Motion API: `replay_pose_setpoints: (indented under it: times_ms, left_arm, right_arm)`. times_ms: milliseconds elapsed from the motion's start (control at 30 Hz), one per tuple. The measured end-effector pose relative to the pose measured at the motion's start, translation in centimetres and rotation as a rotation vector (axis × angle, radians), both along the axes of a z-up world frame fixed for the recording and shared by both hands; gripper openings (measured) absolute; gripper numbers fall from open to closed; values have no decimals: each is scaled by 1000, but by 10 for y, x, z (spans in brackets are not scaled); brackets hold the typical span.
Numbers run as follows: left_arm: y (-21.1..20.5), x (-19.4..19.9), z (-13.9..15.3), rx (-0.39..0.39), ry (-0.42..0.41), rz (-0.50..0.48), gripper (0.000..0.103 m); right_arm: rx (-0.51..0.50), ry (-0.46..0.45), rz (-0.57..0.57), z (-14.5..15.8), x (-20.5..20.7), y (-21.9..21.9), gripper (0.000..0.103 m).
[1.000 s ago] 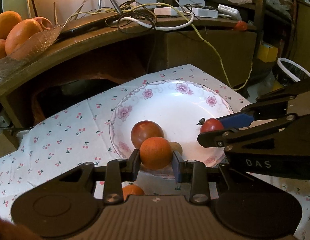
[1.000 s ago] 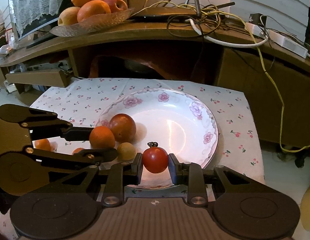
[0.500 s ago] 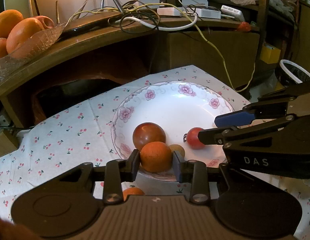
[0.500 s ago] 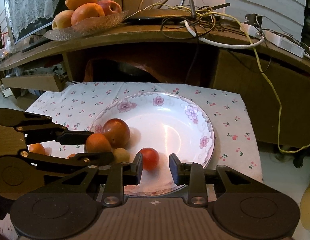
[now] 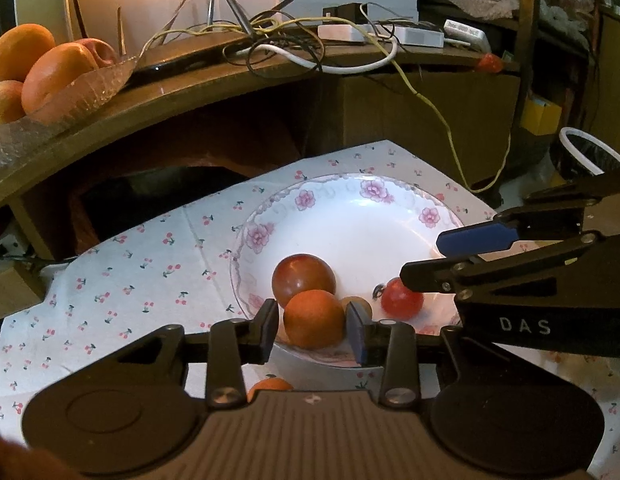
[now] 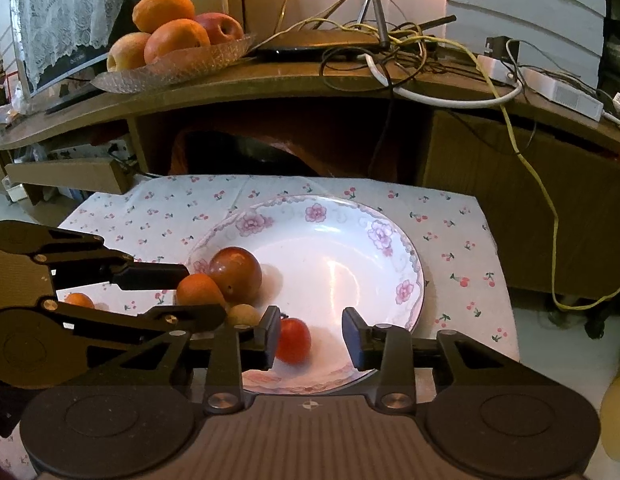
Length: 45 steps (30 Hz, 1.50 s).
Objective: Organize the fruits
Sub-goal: 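Carry the tomato and orange over the white plate and release both, then withdraw from the plate and grasp another orange with the left tool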
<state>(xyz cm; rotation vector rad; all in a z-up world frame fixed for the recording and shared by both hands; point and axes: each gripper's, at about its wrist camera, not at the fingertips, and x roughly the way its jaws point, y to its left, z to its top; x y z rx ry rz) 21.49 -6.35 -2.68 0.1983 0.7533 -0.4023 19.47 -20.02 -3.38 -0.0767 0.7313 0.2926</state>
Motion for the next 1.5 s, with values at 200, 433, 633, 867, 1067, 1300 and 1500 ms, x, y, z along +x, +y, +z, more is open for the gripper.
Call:
replay_pose_setpoints:
  times_ms: [200, 433, 633, 867, 1067, 1300, 1500]
  left_arm:
    - [5, -3, 6, -6, -9, 10, 44]
    - [13, -5, 13, -18, -23, 26, 45]
    - [24, -9, 21, -31, -33, 43, 45]
    - [42, -19, 21, -16, -32, 53, 45]
    - [62, -27, 15, -4, -11, 68, 45]
    - [77, -36, 9, 3, 13, 60, 45]
    - [82, -40, 4, 20, 30, 43, 45]
  right_arm:
    - [2, -3, 10, 2, -4, 2, 36]
    - [7, -6, 13, 5, -8, 4, 36]
    - [13, -6, 22, 8, -13, 6, 37]
    - [41, 22, 80, 10, -30, 17, 37]
    - [44, 54, 169, 7, -42, 39, 37]
    - [24, 96, 199, -5, -40, 53, 37]
    - [17, 113, 211, -10, -39, 57, 37]
